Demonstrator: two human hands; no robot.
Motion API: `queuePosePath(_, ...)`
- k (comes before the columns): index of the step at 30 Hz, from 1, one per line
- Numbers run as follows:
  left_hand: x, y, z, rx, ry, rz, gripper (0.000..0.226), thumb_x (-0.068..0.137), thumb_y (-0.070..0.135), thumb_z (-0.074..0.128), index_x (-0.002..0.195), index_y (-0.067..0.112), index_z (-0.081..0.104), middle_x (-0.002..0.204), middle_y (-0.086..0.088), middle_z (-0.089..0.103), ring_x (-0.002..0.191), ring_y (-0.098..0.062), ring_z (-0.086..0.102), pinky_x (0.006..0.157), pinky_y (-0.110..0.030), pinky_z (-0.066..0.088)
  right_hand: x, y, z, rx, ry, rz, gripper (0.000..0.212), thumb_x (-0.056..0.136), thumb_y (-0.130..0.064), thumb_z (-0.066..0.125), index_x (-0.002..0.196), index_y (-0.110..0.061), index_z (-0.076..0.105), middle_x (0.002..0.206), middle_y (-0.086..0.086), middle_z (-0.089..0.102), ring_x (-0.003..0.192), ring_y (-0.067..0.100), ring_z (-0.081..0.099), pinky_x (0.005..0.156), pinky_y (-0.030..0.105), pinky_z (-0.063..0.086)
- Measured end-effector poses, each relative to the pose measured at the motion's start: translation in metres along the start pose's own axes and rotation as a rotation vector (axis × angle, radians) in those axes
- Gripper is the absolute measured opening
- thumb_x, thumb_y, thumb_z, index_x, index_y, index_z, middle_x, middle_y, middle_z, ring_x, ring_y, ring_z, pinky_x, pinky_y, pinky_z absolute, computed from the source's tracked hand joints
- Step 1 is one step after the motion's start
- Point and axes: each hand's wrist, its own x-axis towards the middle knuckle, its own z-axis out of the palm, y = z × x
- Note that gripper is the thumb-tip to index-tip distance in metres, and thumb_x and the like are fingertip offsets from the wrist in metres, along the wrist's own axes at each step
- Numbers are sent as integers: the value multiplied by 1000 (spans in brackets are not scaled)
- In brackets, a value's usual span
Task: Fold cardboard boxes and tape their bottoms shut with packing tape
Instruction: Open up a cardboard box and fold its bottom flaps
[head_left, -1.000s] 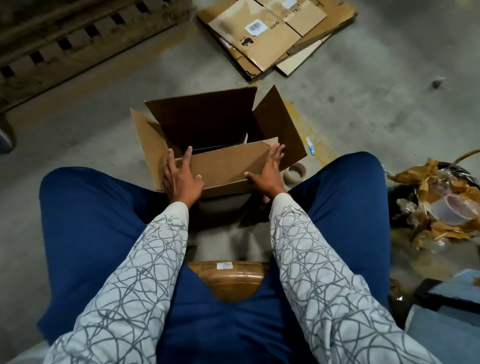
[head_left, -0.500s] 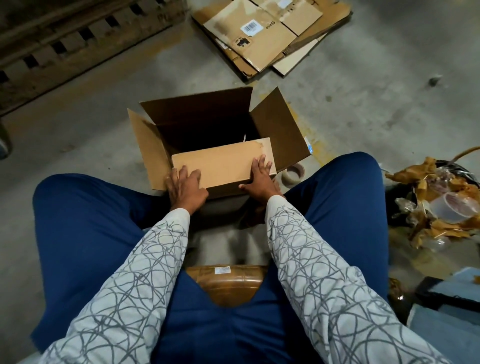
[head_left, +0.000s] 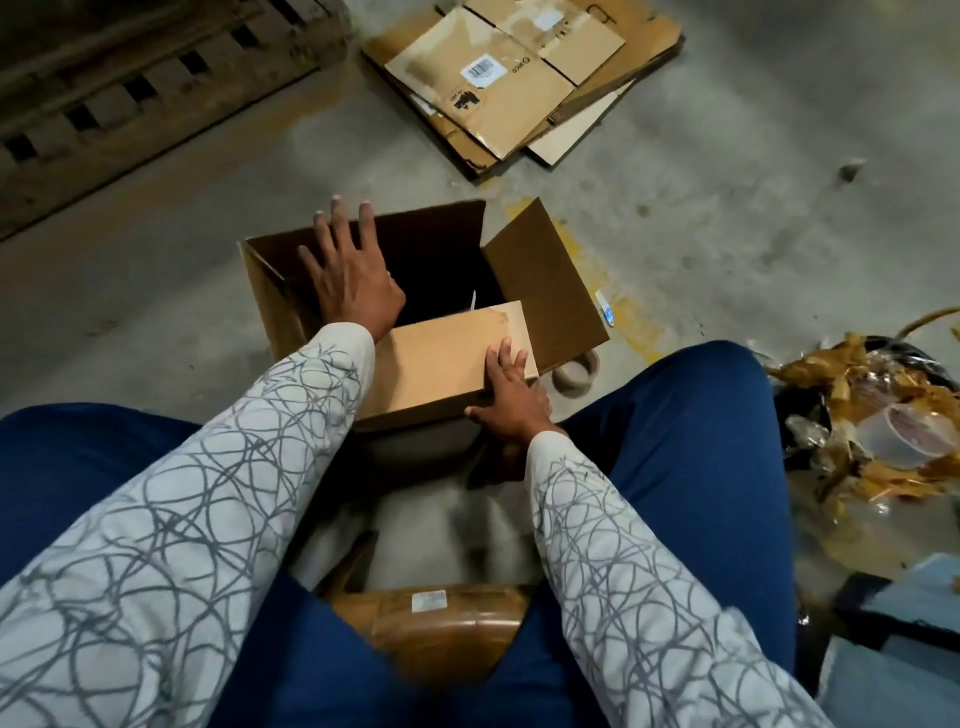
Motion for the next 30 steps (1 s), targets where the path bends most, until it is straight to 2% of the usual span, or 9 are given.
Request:
queuePosePath(3, 9, -6, 6, 80, -56, 42, 90, 83, 20, 71, 157, 17, 19, 165, -14, 17, 152, -39, 11, 120, -62, 13, 2, 2, 3, -16, 3, -6, 100, 96, -38, 64, 160, -18, -10, 164, 5, -28, 151, 30, -25, 122, 55, 1)
queuePosePath(8, -28, -3, 34, 121, 20, 39, 89, 78, 16, 67, 156, 15, 22, 160, -18, 24, 149, -41, 16, 122, -60, 9, 4, 0, 3, 12, 7, -17, 100, 97, -37, 63, 159, -17, -13, 162, 3, -32, 149, 29, -30, 122, 50, 0)
queuePosePath(13, -86, -20, 86, 112, -122, 29, 85, 82, 19, 60, 158, 19, 21, 167, -12, 14, 153, -37, 10, 120, -61, 10, 12, -1, 8, 81, 22, -30, 101, 95, -33, 66, 160, -15, -10, 162, 4, -31, 148, 29, -32, 121, 50, -3)
queuePosePath(16, -109, -31, 104, 76, -207, 43, 75, 90, 19, 53, 159, 22, 23, 169, -5, -2, 155, -32, 1, 119, -62, 12, 12, -2, 8, 82, 15, -12, 101, 95, -34, 66, 160, -16, -8, 163, 3, -30, 148, 29, -31, 121, 53, 0)
queuePosePath(18, -106, -34, 102, 60, -246, 52, 73, 93, 20, 51, 159, 24, 22, 169, -3, -6, 155, -32, 1, 120, -61, 13, 12, -4, 5, 98, 21, -10, 99, 95, -34, 66, 161, -15, -6, 164, 4, -28, 149, 29, -29, 122, 53, 3)
queuePosePath(21, -97, -38, 91, 9, -199, 69, 69, 87, 19, 59, 152, 18, 36, 168, -10, 7, 152, -37, 15, 118, -58, 19, 9, -9, -1, 47, 81, 1, 89, 96, -37, 63, 162, -17, 7, 168, 3, -16, 153, 29, -18, 121, 56, 12)
queuePosePath(24, -87, -42, 80, -89, -22, 31, 58, 79, 19, 67, 135, 12, 53, 155, -21, 31, 138, -42, 37, 111, -54, 29, 6, -14, -5, 86, 213, 12, 65, 95, -36, 62, 153, -21, 37, 169, 3, 8, 155, 28, 2, 118, 59, 24)
queuePosePath(26, -78, -40, 72, -106, 38, -4, 54, 81, 26, 67, 132, 14, 54, 145, -21, 38, 131, -40, 42, 107, -53, 32, 5, -16, -7, 159, 299, 17, 54, 94, -35, 63, 144, -21, 50, 164, 5, 24, 152, 27, 17, 115, 57, 31)
queuePosePath(30, -66, -39, 63, -129, 33, 0, 51, 86, 31, 64, 132, 13, 52, 136, -19, 38, 125, -39, 42, 108, -48, 30, 0, -20, -9, 223, 353, 10, 47, 95, -32, 62, 140, -21, 56, 156, 6, 38, 145, 26, 30, 114, 50, 34)
